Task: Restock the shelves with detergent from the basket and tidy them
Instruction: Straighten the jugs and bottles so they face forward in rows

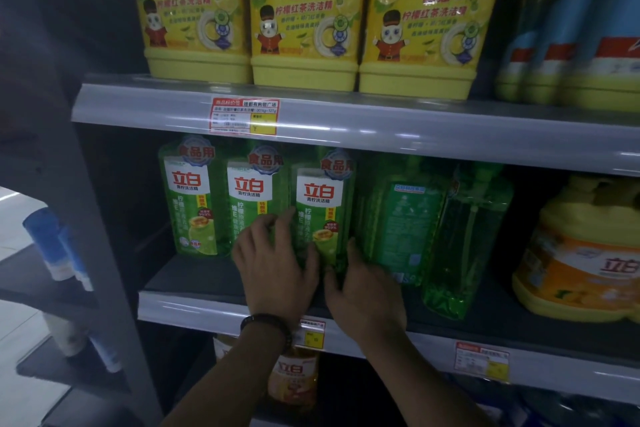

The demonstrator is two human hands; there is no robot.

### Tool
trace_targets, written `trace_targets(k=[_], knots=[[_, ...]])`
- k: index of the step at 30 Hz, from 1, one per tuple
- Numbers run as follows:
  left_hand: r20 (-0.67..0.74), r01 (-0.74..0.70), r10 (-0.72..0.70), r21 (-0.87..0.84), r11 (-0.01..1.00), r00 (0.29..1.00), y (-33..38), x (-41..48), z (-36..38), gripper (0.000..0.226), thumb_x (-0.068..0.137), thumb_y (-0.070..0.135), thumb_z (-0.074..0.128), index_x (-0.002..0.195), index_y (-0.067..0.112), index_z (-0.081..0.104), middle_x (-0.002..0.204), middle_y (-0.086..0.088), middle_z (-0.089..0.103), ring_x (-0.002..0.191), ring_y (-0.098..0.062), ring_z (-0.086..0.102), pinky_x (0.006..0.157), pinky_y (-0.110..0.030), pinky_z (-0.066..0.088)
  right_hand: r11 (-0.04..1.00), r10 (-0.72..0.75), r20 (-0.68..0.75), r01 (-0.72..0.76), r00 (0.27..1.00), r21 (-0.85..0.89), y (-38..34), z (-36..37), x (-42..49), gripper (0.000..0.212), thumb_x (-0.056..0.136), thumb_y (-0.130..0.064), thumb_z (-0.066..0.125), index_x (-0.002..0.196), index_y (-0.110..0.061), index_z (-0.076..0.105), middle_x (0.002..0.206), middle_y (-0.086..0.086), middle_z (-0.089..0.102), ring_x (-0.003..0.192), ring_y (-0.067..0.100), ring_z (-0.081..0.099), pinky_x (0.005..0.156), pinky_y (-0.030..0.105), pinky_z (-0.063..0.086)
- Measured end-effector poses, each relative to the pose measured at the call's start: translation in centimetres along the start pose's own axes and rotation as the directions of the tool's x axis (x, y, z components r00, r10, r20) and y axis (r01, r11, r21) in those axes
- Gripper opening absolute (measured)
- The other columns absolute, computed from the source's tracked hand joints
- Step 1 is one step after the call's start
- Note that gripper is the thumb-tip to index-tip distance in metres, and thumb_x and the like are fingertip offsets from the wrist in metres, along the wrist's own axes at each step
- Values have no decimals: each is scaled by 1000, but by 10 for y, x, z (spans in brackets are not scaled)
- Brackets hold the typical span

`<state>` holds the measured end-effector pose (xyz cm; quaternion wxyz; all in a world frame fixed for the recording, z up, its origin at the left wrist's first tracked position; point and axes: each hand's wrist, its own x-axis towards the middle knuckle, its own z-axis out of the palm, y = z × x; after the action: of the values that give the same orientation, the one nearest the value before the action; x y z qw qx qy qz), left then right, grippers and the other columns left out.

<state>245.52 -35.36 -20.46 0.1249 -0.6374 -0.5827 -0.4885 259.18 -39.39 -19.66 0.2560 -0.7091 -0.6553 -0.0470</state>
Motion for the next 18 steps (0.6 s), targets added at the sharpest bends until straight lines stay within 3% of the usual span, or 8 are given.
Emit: trace_targets(k=[6, 8, 11, 14, 18], knots=[[16, -69, 71, -103, 992, 997, -4, 2, -5, 31, 90, 27, 65, 118, 17, 59, 119, -6, 54, 109, -30, 51, 91, -48, 45, 987, -93, -113, 106, 989, 120, 6, -16, -18, 57, 100, -55, 35, 150, -29, 44, 120, 2, 72, 104, 27, 71, 79, 38, 57], [18, -156, 159, -116, 981, 987, -3, 2, -6, 24, 90, 22, 64, 113, 14, 61, 114, -7, 56, 104, -30, 54, 87, -46, 45, 983, -116, -111, 130, 987, 129, 17, -26, -32, 56, 101, -53, 38, 151, -29, 44, 119, 1, 71, 101, 25, 71, 79, 37, 57], [47, -242, 257, -208, 948, 965, 11, -2, -13, 25, 89, 8, 66, 112, 11, 60, 110, -8, 56, 98, -27, 54, 82, -41, 44, 972, -34, -47, 44, 998, 232, 36, -40, -54, 58, 104, -49, 47, 158, -29, 37, 128, 0, 64, 113, 23, 64, 90, 37, 54], [167, -134, 243, -487, 863, 956, 53, -7, -19, 31, 92, 2, 71, 119, 12, 59, 111, 0, 55, 94, -11, 53, 80, -22, 43, 966, -3, -75, 22, 997, 258, 49, -53, -69, 57, 102, -43, 53, 156, -30, 40, 131, -3, 59, 121, 20, 56, 103, 37, 49], [358, 123, 155, -644, 755, 921, 97, -7, -16, 48, 95, 17, 74, 138, 17, 53, 124, 9, 57, 103, -3, 62, 86, -14, 53, 946, 88, 11, -87, 996, 313, 61, -64, -70, 65, 102, -36, 58, 162, -26, 32, 138, -1, 58, 127, 21, 55, 106, 39, 50]])
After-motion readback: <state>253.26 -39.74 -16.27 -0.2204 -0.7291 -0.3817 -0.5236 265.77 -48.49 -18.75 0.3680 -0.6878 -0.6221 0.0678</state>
